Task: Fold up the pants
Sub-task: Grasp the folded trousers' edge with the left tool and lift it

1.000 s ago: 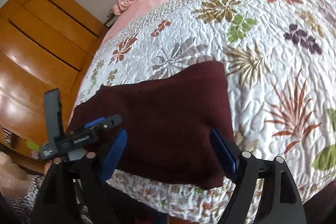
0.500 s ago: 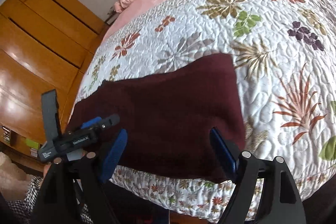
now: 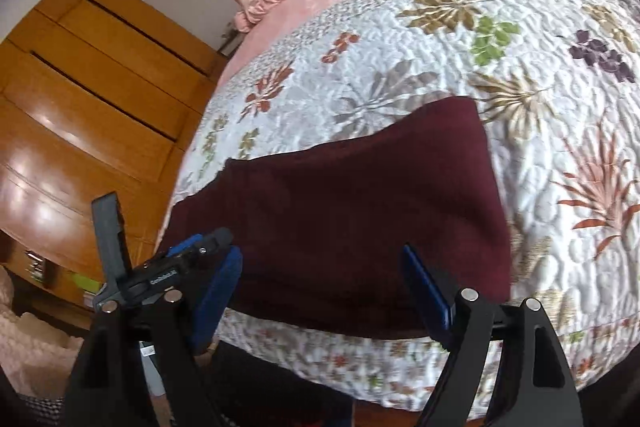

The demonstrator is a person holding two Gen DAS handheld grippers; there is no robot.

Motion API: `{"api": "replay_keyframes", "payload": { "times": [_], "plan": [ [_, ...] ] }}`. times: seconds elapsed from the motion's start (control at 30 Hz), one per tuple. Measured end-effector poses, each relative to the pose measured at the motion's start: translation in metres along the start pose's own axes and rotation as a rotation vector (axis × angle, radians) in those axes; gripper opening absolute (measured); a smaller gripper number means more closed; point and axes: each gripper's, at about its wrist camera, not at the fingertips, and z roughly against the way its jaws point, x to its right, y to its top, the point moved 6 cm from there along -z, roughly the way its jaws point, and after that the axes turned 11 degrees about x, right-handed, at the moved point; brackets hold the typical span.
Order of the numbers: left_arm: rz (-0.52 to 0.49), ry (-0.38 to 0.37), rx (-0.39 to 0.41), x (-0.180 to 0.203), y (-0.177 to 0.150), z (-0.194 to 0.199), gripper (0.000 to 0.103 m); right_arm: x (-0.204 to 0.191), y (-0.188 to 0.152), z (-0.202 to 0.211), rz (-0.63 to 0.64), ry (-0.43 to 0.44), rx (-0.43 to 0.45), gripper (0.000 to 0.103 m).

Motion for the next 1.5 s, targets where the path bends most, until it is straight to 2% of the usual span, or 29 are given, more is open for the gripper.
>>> {"api": "replay_keyframes", "payload": {
  "times": [0.1,0.3,0.5,0.63,0.77,0.87,0.97,1.03,1.13,1.2,1.33,1.43,1.5],
  "plan": [
    [0.001,0.02,0.013,-0.016,0.002,0.009,0.1,-0.007,-0.004,-0.009,0.012,-0.013,-0.017,0.082],
    [0.022,0.058,-0.032,-0.068,-0.001,0.013,0.1,-0.019,-0.017,-0.026,0.025,-0.017,-0.063,0.085],
    [0.133,0.009,-0.135,-0.14,-0.014,0.029,0.1,-0.027,-0.023,-0.038,0.038,-0.007,-0.091,0.085],
    [0.209,0.01,-0.19,-0.188,-0.026,0.042,0.1,-0.031,-0.026,-0.047,0.056,-0.008,-0.105,0.086],
    [0.338,-0.049,-0.229,-0.225,-0.035,0.047,0.1,-0.03,-0.031,-0.057,0.057,-0.015,-0.123,0.086],
    [0.412,-0.069,-0.235,-0.237,-0.038,0.052,0.096,-0.029,-0.033,-0.06,0.064,-0.018,-0.126,0.086],
    [0.467,-0.048,-0.206,-0.247,-0.041,0.064,0.096,-0.028,-0.033,-0.061,0.066,-0.012,-0.128,0.087],
    [0.518,-0.065,-0.199,-0.255,-0.048,0.066,0.096,-0.026,-0.033,-0.062,0.066,-0.012,-0.126,0.087],
    [0.587,-0.054,-0.216,-0.267,-0.061,0.06,0.096,-0.025,-0.034,-0.065,0.076,-0.02,-0.126,0.088],
    [0.633,-0.081,-0.209,-0.271,-0.065,0.05,0.095,-0.027,-0.035,-0.066,0.095,-0.024,-0.126,0.089],
    [0.694,-0.095,-0.199,-0.278,-0.066,0.033,0.083,-0.027,-0.036,-0.066,0.098,-0.024,-0.124,0.089],
    [0.751,-0.087,-0.191,-0.282,-0.068,0.024,0.083,-0.026,-0.036,-0.066,0.098,-0.021,-0.125,0.089],
    [0.796,-0.079,-0.157,-0.283,-0.065,0.027,0.078,-0.026,-0.036,-0.067,0.103,-0.022,-0.124,0.089]
  ]
}}
